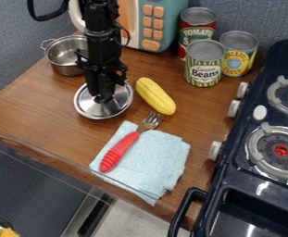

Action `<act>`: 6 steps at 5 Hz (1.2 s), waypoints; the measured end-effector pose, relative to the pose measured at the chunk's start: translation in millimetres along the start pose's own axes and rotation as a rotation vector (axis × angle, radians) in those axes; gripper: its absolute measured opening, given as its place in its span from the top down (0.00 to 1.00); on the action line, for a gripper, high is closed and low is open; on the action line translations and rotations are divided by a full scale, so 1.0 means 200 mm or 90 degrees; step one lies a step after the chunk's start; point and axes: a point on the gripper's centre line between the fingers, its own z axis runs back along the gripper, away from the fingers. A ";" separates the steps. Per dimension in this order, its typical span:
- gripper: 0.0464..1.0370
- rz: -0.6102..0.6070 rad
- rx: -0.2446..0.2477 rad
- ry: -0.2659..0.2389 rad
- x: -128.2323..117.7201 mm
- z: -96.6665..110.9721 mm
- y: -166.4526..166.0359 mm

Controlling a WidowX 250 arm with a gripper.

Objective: Moved the pot lid to the centre of the table

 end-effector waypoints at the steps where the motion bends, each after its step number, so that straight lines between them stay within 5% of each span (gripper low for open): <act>1: 0.77 0.002 -0.002 -0.004 0.00 -0.01 -0.01; 3: 0.70 0.016 0.009 0.022 -0.01 -0.04 0.02; 5: 0.13 0.014 0.020 0.034 -0.01 -0.04 0.04; 6: 0.03 0.007 0.022 0.032 -0.02 -0.05 0.04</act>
